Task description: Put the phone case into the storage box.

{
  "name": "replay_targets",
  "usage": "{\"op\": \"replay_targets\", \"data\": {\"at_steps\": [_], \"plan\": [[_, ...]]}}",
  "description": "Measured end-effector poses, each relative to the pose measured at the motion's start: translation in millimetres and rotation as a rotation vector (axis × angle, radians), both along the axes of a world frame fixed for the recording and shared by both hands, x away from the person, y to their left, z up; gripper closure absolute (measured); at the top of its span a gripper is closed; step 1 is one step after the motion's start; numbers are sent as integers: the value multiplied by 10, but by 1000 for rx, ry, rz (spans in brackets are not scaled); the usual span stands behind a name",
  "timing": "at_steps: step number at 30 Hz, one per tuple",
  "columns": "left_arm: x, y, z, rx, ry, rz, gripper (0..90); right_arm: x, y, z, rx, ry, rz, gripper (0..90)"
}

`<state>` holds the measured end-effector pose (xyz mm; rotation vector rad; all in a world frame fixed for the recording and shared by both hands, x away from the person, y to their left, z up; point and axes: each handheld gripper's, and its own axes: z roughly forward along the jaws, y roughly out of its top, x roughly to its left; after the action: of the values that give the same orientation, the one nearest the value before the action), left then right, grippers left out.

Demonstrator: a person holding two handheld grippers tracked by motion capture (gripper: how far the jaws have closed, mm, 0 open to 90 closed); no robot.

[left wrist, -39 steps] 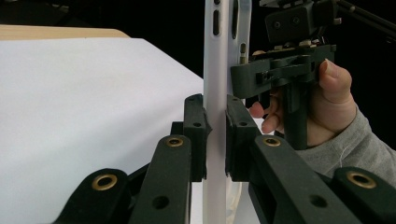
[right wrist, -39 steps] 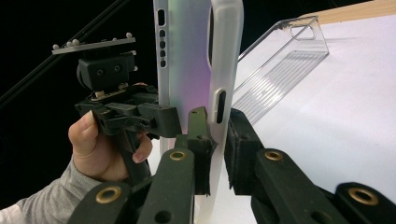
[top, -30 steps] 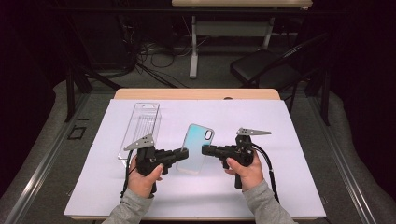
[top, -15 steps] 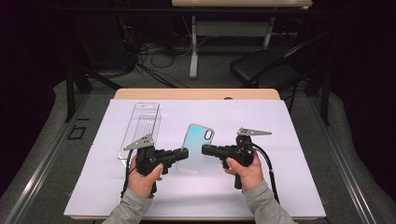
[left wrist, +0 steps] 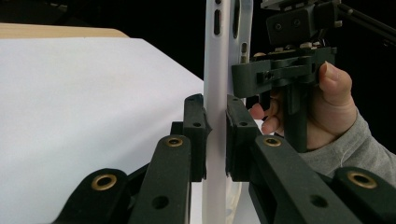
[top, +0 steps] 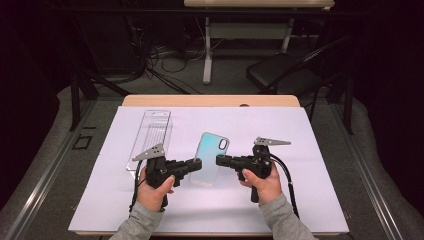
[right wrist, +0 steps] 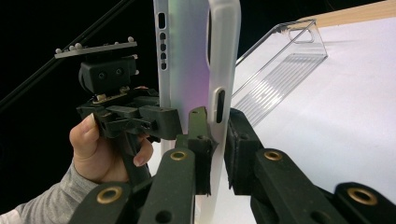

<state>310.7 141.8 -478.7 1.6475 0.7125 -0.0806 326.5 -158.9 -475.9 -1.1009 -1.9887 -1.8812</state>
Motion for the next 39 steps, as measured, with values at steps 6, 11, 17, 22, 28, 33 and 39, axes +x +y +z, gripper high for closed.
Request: {"op": "replay_targets", "data": {"at_steps": [6, 11, 17, 22, 28, 33, 39], "plan": [[0, 1, 1, -9, 1, 3, 814, -7, 2, 3, 8, -2, -7, 824], [2, 3, 2, -14, -2, 7, 807, -11, 3, 8, 11, -6, -10, 824], [8, 10, 1, -19, -3, 14, 750, -8, -3, 5, 9, -12, -17, 824], [13, 5, -2, -17, -5, 26, 678, -2, -10, -3, 2, -12, -27, 824], [18, 5, -2, 1, -21, 54, 598, 3, -20, -19, -28, -19, -54, 824], [25, 17, -6, 15, -31, 78, 559, 5, -23, -24, -53, -34, -71, 824], [43, 44, -20, 30, -37, 107, 511, -1, -23, -32, -99, -60, -102, 824]]}}
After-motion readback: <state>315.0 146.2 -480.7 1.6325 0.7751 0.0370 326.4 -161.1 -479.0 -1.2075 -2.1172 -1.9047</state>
